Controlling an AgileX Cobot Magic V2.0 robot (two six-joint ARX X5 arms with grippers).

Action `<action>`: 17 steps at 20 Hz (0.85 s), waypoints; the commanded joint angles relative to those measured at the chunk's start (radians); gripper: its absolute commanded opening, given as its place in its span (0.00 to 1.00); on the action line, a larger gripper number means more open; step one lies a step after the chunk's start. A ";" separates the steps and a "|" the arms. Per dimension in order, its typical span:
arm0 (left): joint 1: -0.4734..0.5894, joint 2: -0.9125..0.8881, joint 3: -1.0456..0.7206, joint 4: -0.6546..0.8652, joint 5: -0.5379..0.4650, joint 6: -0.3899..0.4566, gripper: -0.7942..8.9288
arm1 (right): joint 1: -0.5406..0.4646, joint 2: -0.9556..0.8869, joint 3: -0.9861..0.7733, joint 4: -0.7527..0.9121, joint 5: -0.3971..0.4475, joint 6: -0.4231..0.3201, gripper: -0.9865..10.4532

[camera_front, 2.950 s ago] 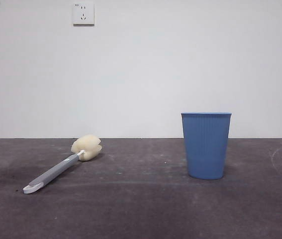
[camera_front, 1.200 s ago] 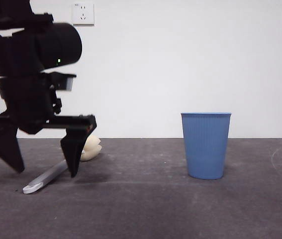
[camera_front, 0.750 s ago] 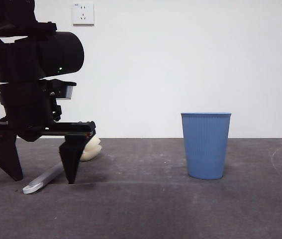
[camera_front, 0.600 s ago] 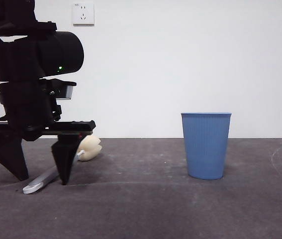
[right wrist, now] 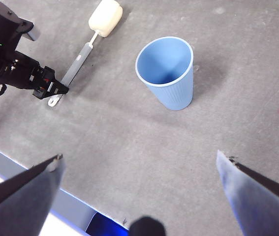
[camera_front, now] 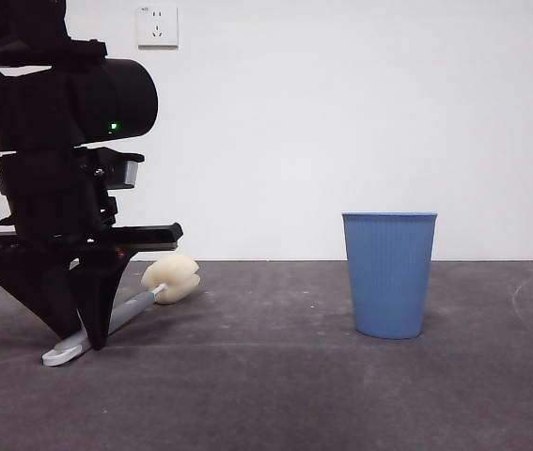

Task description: Pick up the cup brush,pick up the cup,insert the brush into the cup,clean the cup,put the cup brush back,put the cup back to the fixed position on the table

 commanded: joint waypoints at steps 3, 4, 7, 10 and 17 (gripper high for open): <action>-0.003 -0.055 -0.015 -0.030 0.040 0.005 0.14 | 0.002 0.000 0.001 0.005 -0.001 0.033 0.61; -0.003 -0.074 -0.015 -0.029 0.040 0.005 0.14 | 0.002 0.002 0.001 0.005 -0.001 0.045 0.61; -0.003 -0.124 -0.015 -0.029 0.040 0.005 0.14 | 0.002 0.004 0.001 0.005 -0.001 0.048 0.61; -0.003 -0.161 -0.015 -0.038 0.048 0.014 0.14 | 0.002 0.004 0.001 0.005 -0.002 0.048 0.61; -0.003 -0.394 -0.015 -0.077 0.085 0.137 0.07 | 0.005 0.148 -0.044 0.117 -0.156 0.083 0.61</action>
